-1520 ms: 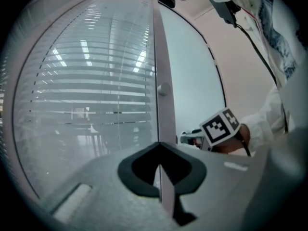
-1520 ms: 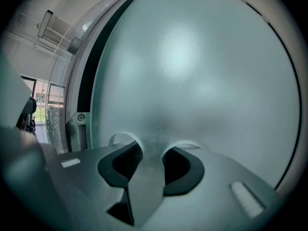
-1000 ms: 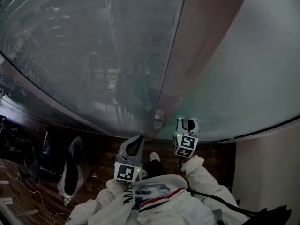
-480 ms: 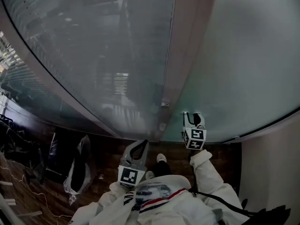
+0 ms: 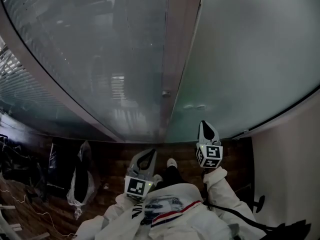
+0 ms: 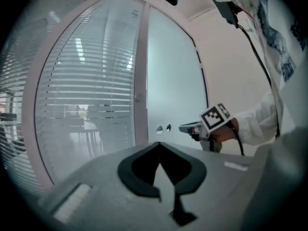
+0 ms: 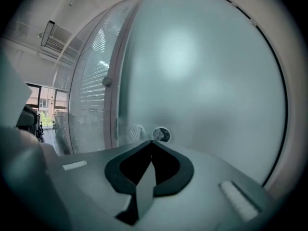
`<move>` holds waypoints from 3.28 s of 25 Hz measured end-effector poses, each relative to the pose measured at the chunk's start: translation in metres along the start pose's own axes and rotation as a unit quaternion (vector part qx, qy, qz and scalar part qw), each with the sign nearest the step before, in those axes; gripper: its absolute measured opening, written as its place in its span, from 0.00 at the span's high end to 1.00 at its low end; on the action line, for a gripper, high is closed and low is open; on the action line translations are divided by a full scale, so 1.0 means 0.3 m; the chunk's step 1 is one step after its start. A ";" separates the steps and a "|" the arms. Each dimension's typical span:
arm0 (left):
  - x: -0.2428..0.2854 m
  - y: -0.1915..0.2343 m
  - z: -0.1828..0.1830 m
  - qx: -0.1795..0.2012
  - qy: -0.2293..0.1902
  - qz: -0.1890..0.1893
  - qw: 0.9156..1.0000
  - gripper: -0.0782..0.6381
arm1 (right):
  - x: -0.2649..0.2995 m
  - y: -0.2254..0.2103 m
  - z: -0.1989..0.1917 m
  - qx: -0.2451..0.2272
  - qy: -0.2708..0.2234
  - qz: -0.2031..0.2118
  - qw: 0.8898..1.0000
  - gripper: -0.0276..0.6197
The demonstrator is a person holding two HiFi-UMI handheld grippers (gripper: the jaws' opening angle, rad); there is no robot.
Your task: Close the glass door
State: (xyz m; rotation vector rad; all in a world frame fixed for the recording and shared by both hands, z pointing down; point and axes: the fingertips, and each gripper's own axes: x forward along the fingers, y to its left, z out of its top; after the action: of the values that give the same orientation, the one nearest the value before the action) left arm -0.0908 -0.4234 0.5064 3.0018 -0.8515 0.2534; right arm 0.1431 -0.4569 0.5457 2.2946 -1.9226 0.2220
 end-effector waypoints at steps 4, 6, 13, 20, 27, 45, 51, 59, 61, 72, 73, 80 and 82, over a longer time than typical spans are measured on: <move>0.008 -0.056 -0.011 -0.001 -0.004 -0.018 1.000 0.90 | -0.129 0.009 -0.012 0.009 0.011 0.005 1.000 0.95; 0.012 -0.068 -0.018 -0.007 -0.005 -0.019 1.000 0.90 | -0.182 0.018 -0.012 0.012 0.013 0.010 1.000 0.95; 0.016 -0.068 -0.064 0.008 0.004 -0.001 1.000 0.90 | -0.279 0.067 -0.001 0.003 0.006 0.044 0.999 0.95; 0.001 -0.163 -0.035 0.032 0.009 0.015 0.999 0.90 | -0.383 0.049 -0.045 0.021 0.003 0.073 0.997 0.95; -0.017 -0.327 0.012 0.050 0.009 0.025 0.998 0.90 | -0.564 0.009 -0.025 0.015 -0.019 0.089 0.996 0.95; -0.225 -0.887 -0.009 0.069 0.019 0.044 0.996 0.90 | -1.103 -0.128 -0.201 0.034 -0.006 0.125 0.992 0.95; -0.311 -0.971 0.012 0.078 0.018 0.048 0.996 0.90 | -1.205 -0.122 -0.188 0.022 -0.010 0.123 0.992 0.95; -0.376 -0.958 0.008 0.068 0.021 0.051 0.996 0.90 | -1.252 -0.030 -0.121 0.029 -0.022 0.149 0.988 0.95; -0.386 -0.956 0.022 0.063 0.019 0.047 0.997 0.90 | -1.254 -0.008 -0.105 0.027 -0.023 0.151 0.988 0.95; -0.391 -0.915 0.023 0.069 0.007 0.033 0.997 0.90 | -1.256 0.056 -0.077 0.014 -0.013 0.151 0.988 0.95; -0.388 -0.915 0.023 0.070 0.006 0.030 0.997 0.90 | -1.252 0.051 -0.083 0.015 -0.011 0.147 0.989 0.95; -0.382 -0.902 -0.003 0.062 0.012 0.027 0.998 0.90 | -1.233 0.037 -0.105 0.014 -0.008 0.133 0.991 0.95; -0.386 -0.899 -0.002 0.067 0.012 0.024 0.997 0.90 | -1.230 0.039 -0.113 0.020 -0.004 0.132 0.991 0.95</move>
State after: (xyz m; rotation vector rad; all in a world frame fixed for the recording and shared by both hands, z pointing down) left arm -0.0472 -0.1334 0.4975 3.0965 -0.9437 0.3602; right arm 0.0671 -0.0965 0.5046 2.0603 -2.2418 0.2816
